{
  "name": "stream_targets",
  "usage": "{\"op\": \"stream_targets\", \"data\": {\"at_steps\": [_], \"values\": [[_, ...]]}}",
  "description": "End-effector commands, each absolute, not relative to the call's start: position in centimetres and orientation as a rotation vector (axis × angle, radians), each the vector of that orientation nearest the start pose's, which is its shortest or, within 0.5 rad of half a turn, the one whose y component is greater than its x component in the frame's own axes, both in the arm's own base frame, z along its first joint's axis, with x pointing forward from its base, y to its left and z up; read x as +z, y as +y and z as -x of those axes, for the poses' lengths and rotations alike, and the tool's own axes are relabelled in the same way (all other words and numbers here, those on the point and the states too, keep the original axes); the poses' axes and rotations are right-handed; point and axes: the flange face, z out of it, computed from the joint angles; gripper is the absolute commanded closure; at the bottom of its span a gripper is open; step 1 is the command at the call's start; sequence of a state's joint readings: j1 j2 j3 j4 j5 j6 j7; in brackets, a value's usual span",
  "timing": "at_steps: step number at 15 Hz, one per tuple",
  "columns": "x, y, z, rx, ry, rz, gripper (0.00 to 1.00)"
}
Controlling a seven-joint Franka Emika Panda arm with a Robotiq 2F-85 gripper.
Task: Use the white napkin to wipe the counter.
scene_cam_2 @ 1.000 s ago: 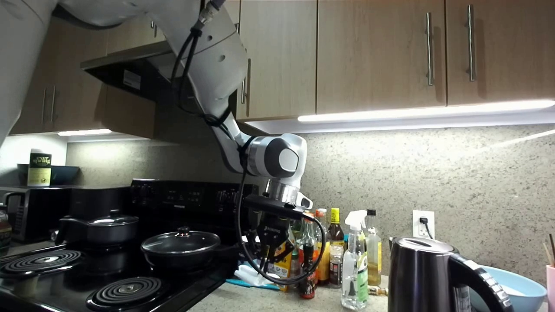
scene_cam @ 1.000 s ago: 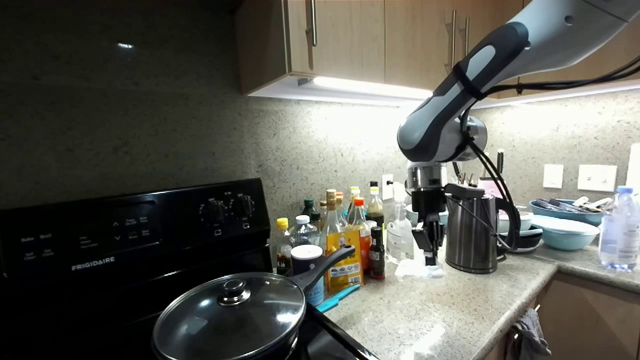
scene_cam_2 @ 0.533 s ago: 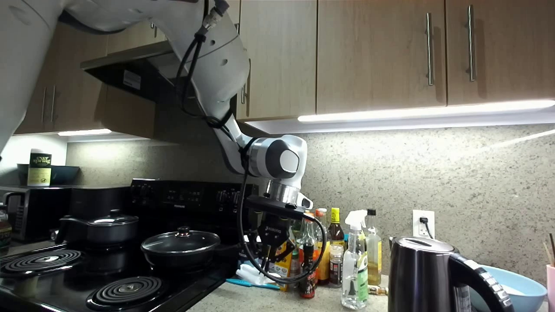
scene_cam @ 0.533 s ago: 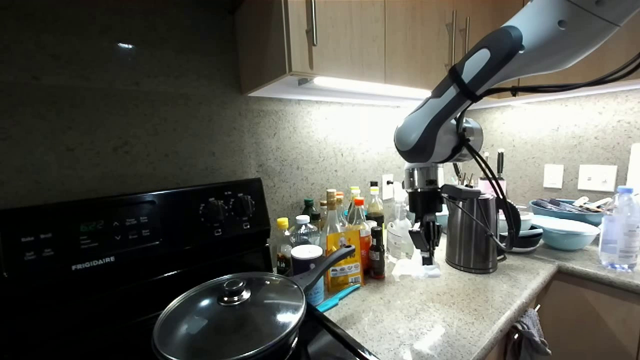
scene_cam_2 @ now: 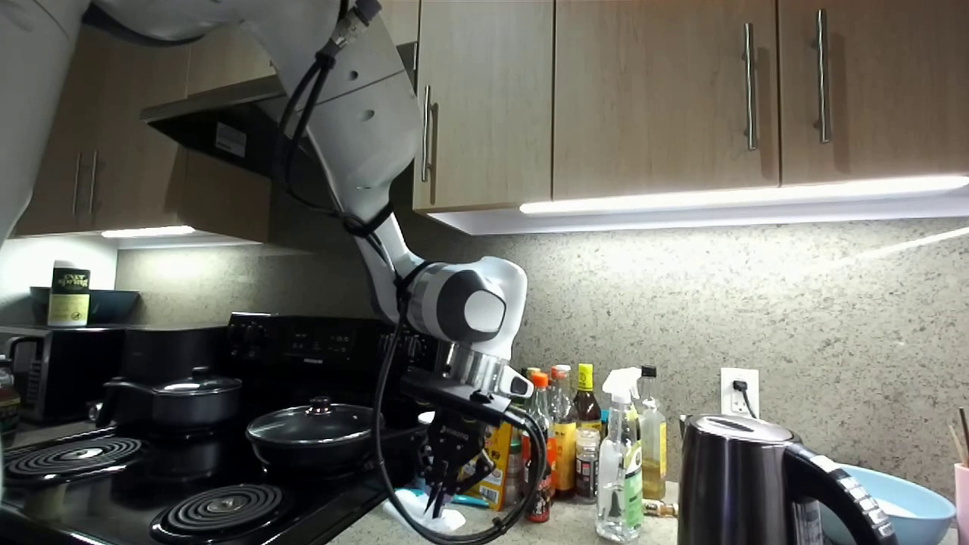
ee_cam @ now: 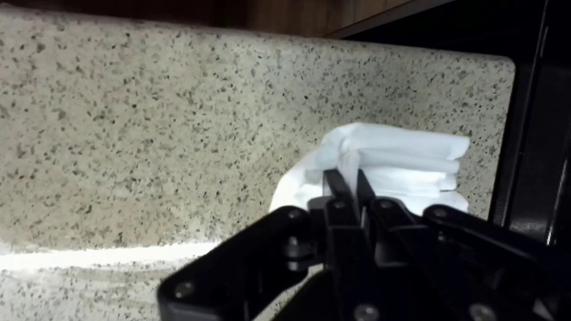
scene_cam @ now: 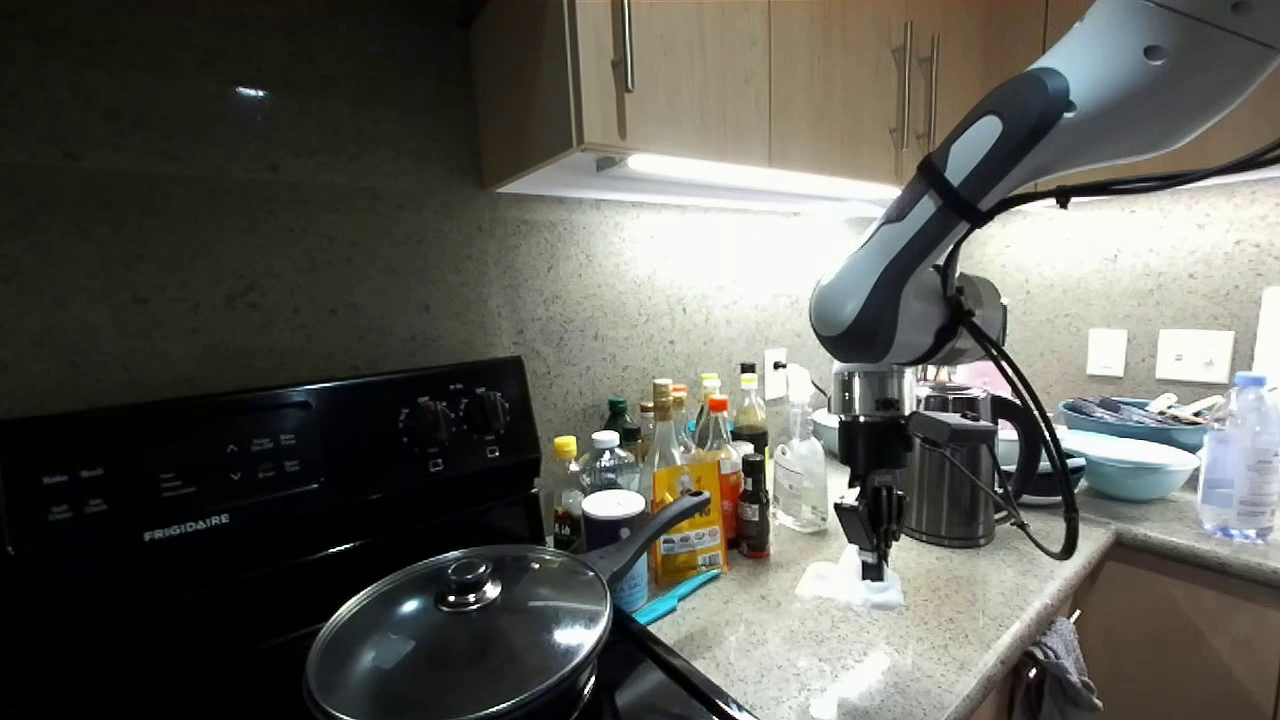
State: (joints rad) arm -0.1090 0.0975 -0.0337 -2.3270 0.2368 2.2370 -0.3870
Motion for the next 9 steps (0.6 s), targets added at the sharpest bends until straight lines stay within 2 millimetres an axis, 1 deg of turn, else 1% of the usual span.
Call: {"op": "stream_targets", "data": {"at_steps": [1,3,5,6,8,9], "values": [[25.8,-6.1,-46.9,0.132,0.038,2.89,0.94],[24.2,-6.4,-46.9,0.106,0.088,2.887,0.94],[23.2,-6.1,-47.7,0.098,0.063,2.911,0.94],[23.0,-5.8,-48.2,0.098,0.04,2.923,0.94],[22.4,-4.4,-49.2,0.105,-0.023,2.942,0.94],[21.9,-4.1,-49.6,0.119,-0.034,2.95,0.94]]}}
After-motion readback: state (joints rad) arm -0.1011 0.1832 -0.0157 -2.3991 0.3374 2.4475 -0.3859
